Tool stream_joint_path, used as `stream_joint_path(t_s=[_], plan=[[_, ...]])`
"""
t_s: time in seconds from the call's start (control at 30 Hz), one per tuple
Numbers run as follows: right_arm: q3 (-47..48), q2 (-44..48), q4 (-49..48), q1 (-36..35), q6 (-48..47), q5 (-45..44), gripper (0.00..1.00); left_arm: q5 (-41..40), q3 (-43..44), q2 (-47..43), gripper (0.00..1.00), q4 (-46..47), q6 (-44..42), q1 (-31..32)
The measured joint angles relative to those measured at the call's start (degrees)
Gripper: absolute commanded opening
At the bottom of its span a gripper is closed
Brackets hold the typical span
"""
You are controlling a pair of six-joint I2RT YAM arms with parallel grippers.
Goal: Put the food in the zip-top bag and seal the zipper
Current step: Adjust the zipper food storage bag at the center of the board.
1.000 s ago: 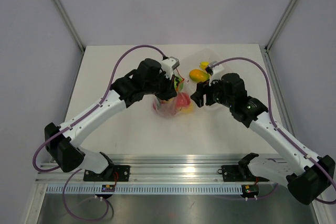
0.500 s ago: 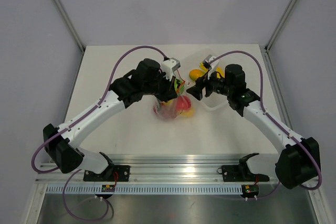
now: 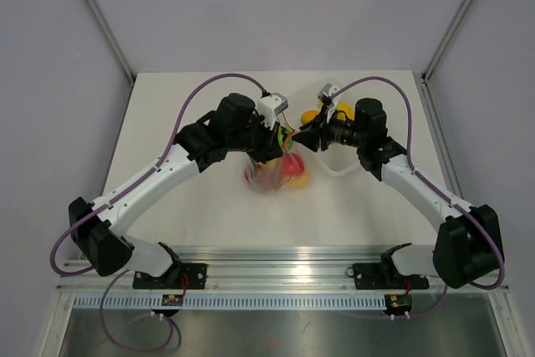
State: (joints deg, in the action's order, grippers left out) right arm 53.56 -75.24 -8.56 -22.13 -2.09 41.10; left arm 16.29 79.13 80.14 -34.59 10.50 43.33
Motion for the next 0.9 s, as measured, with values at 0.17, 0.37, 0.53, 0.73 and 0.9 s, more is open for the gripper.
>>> stream_joint_path(t_s=[0.17,0.37,0.53,0.73,0.9], plan=[[0.46,-1.38,-0.61,0.02,1.09,1.01,0.35,0.04,0.04,0.0,0.0,-0.02,-0.17,0.0],[0.44,-1.68,-0.66,0.0,1.79,0.92,0.48,0.04,0.81,0.2,0.0,-0.52,-0.2,0.0],[0.22,-1.68,-1.18,0.0,3.21,0.39,0.33,0.09,1.16,0.37,0.0,-0.74,-0.17,0.0],[-1.16,-1.66,-3.85,0.02,6.47,-0.04,0.0,0.17,2.54,1.84,0.19,-1.29,-0.22,0.0],[-3.72,-0.63,-6.19,0.02,8.61,-2.69,0.0,-2.54,12.35,6.34,0.43,-6.14,0.28,0.07]])
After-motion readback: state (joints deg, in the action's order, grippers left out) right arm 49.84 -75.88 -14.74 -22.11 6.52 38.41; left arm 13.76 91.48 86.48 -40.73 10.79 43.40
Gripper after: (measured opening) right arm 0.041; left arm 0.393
